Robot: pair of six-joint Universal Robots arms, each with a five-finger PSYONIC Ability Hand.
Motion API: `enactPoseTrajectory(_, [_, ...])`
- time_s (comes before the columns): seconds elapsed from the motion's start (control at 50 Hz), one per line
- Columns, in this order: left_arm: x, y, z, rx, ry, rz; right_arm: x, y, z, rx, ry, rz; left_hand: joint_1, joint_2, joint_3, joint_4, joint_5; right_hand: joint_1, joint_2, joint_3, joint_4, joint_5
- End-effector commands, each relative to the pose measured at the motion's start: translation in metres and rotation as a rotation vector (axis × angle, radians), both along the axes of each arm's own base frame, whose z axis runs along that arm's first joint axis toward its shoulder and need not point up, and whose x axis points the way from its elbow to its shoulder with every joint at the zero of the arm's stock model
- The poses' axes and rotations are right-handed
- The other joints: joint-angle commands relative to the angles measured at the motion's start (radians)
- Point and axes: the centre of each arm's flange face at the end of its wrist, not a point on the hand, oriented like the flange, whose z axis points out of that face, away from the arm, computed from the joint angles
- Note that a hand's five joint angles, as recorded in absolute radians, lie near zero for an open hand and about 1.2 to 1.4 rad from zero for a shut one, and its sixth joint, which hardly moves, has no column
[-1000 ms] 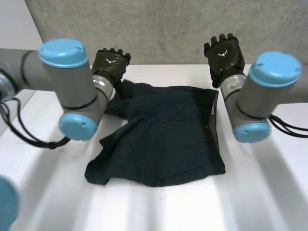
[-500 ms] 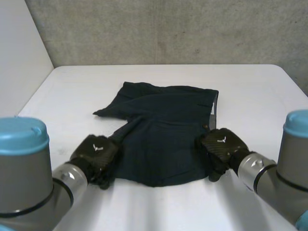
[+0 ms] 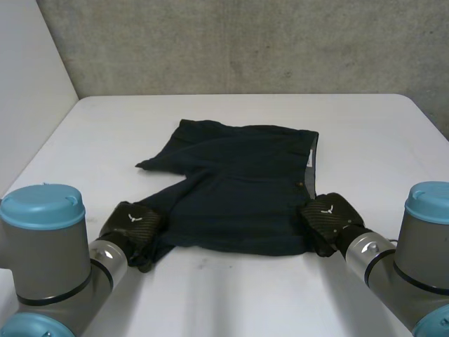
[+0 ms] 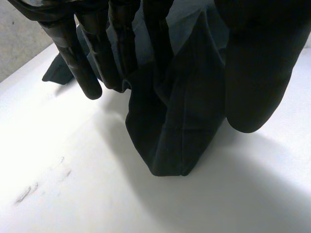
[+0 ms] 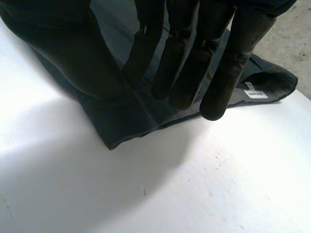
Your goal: Fold the shorts.
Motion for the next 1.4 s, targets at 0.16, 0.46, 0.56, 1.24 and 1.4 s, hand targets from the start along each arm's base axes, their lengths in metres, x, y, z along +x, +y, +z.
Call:
enactPoseTrajectory(0.16, [-0.005, -0.015, -0.001, -0.085, 0.021, 0.028, -0.003, -0.005, 0.006, -0.035, 0.029, -0.077, 0.825, 0.824, 0.830, 0.821, 0.820, 0.456, 0.231, 0.211, 0.209, 0.273])
enactPoseTrajectory(0.46, [0.003, 0.007, 0.118, -0.322, -0.067, -0.053, -0.009, 0.001, 0.125, -0.162, 0.077, -0.075, 0.911, 0.909, 0.916, 0.906, 0.906, 0.456, 0.231, 0.211, 0.209, 0.273])
enactPoseTrajectory(0.56, [0.012, 0.028, 0.126, -0.209, -0.122, -0.074, -0.016, 0.016, 0.146, -0.118, 0.178, -0.044, 0.911, 0.909, 0.916, 0.906, 0.906, 0.456, 0.231, 0.211, 0.209, 0.273])
enactPoseTrajectory(1.24, [0.003, 0.002, 0.120, -0.282, -0.084, -0.046, 0.012, 0.055, 0.000, 0.174, -0.131, 0.043, 0.700, 0.698, 0.705, 0.695, 0.695, -0.438, -0.664, -0.684, -0.685, -0.621])
enactPoseTrajectory(1.4, [0.000, -0.006, 0.126, -0.306, -0.071, -0.037, 0.017, 0.047, 0.000, 0.118, -0.166, 0.044, 0.700, 0.698, 0.705, 0.696, 0.695, -0.180, -0.406, -0.426, -0.427, -0.363])
